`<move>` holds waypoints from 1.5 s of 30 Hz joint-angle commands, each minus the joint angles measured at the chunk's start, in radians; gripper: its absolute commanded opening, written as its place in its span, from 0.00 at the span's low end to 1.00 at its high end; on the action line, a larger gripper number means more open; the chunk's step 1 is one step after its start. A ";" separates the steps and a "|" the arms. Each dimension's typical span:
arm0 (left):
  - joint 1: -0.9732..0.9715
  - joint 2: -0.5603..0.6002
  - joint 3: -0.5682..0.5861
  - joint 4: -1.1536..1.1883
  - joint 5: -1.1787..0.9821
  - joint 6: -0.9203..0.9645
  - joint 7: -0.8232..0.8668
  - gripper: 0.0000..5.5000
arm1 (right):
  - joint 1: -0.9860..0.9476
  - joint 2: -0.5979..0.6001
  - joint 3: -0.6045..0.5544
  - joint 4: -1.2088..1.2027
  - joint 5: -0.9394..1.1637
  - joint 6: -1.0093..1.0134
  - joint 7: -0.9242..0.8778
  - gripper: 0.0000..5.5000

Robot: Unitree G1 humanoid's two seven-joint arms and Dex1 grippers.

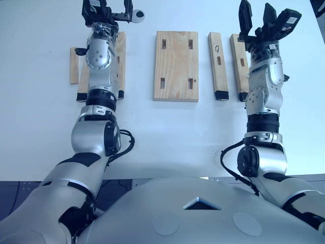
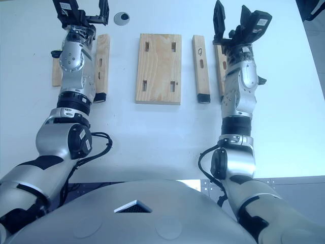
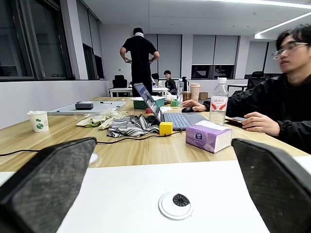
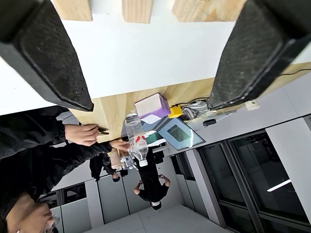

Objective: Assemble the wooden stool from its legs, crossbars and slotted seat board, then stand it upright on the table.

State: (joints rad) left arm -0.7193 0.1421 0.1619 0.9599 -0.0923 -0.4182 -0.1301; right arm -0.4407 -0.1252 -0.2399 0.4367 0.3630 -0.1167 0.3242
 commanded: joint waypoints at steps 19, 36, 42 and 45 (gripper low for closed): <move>0.047 -0.013 0.015 -0.061 -0.027 -0.001 -0.036 0.93 | 0.023 -0.031 0.043 0.009 -0.116 0.024 -0.076 0.79; 0.078 -0.023 0.003 -0.099 -0.029 -0.006 -0.055 0.72 | 0.044 -0.030 0.062 -0.029 -0.115 0.046 -0.062 0.58; 0.092 -0.020 -0.001 -0.116 -0.016 0.006 -0.033 0.70 | 0.128 -0.159 0.015 -0.076 -0.140 0.056 -0.024 0.58; 0.112 -0.012 -0.002 -0.139 -0.016 0.016 -0.034 0.70 | 0.283 -0.292 -0.047 -0.161 -0.094 0.119 0.095 0.58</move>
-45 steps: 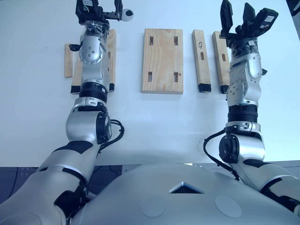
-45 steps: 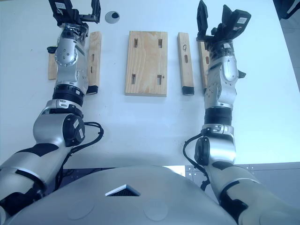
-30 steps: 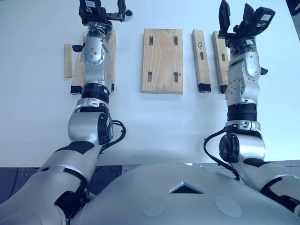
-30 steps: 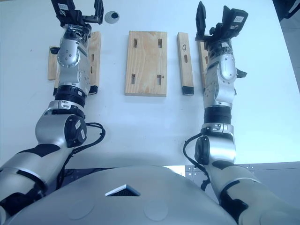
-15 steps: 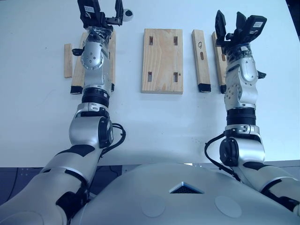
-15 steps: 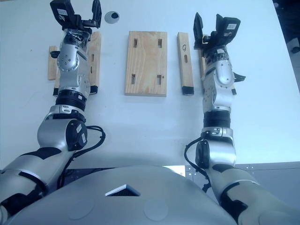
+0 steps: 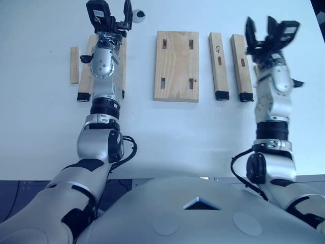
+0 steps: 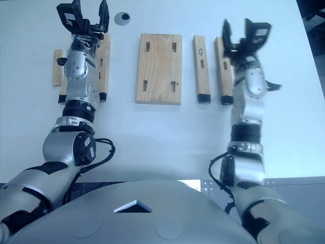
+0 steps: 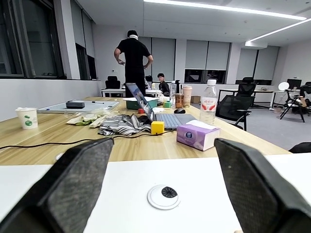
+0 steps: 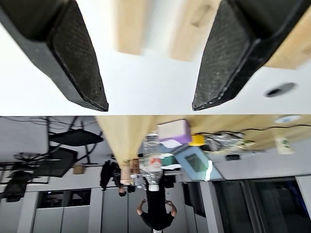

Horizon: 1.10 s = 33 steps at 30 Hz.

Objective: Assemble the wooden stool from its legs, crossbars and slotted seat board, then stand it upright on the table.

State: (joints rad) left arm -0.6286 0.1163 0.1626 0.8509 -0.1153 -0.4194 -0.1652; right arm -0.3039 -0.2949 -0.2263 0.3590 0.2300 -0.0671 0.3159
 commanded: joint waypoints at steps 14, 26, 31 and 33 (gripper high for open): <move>0.085 0.011 -0.020 -0.131 0.005 0.074 -0.005 0.70 | 0.467 -0.192 -0.085 -0.159 0.081 0.263 0.251 0.58; 0.091 0.000 -0.012 -0.151 -0.030 0.098 -0.034 0.69 | 0.455 -0.184 -0.090 -0.160 0.092 0.282 0.251 0.25; 0.120 -0.046 -0.029 -0.336 -0.244 0.341 -0.258 0.69 | 0.382 -0.140 -0.097 -0.216 0.095 0.175 0.204 0.24; 0.146 -0.064 -0.046 -0.489 -0.399 0.577 -0.332 0.69 | 0.316 -0.102 -0.055 -0.279 0.055 0.050 0.176 0.24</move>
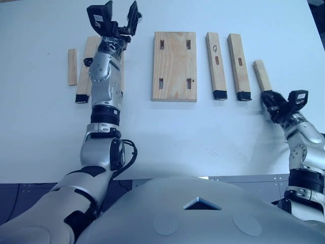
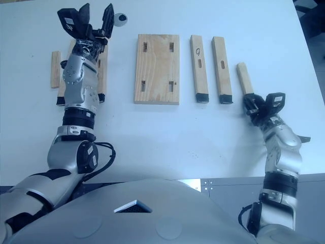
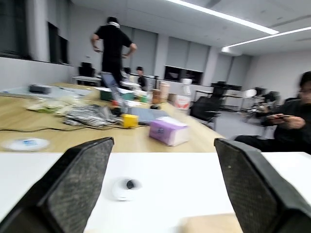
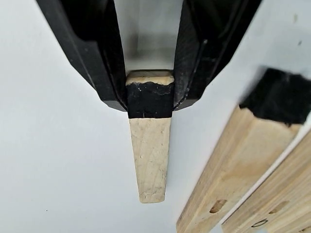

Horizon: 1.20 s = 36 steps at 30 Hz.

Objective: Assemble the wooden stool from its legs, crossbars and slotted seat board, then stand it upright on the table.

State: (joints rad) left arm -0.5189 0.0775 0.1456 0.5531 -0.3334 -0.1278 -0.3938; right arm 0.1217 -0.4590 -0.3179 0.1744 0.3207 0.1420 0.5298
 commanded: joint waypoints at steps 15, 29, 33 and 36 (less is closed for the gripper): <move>0.038 -0.151 0.094 -0.480 -0.746 0.953 0.116 0.69 | -0.214 0.156 0.384 -0.259 -0.234 -0.366 -0.031 0.24; 0.031 -0.121 0.120 -0.479 -0.750 0.946 0.077 0.46 | -0.209 0.156 0.452 -0.307 -0.254 -0.364 -0.048 0.24; 0.029 -0.111 0.121 -0.476 -0.748 0.940 0.059 0.35 | -0.204 0.156 0.464 -0.314 -0.251 -0.364 -0.049 0.24; 0.024 -0.106 0.124 -0.470 -0.746 0.938 0.050 0.27 | -0.203 0.155 0.473 -0.316 -0.247 -0.362 -0.048 0.24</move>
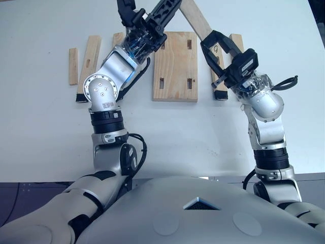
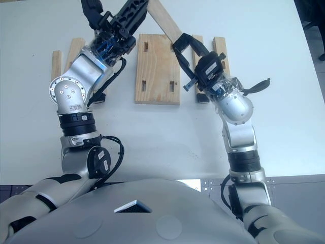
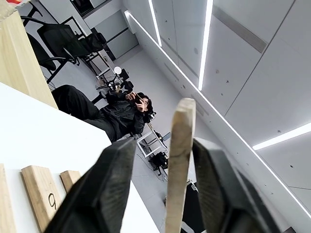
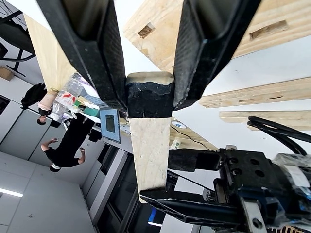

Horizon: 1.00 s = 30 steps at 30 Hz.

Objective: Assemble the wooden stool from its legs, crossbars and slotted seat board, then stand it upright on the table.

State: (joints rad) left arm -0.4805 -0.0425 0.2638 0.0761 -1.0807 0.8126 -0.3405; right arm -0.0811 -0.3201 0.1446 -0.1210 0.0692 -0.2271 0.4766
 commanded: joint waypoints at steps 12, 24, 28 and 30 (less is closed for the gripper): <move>-0.019 0.027 -0.006 0.026 0.041 -0.029 -0.040 0.08 | -0.012 0.009 0.015 0.003 0.020 0.013 0.009 0.24; 0.046 0.205 0.003 0.143 0.496 -0.548 -0.086 0.07 | 0.026 -0.001 -0.007 0.129 -0.017 0.075 -0.037 0.50; 0.089 0.325 0.030 0.171 0.633 -0.708 -0.098 0.07 | 0.024 -0.002 -0.004 0.144 -0.030 0.079 -0.038 0.50; 0.102 0.356 0.042 0.210 0.662 -0.732 -0.091 0.07 | 0.031 -0.003 -0.008 0.143 -0.034 0.079 -0.041 0.50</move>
State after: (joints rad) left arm -0.3999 0.2859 0.2997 0.2504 -0.4506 0.0974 -0.4353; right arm -0.0529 -0.3236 0.1375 0.0147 0.0467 -0.1599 0.4340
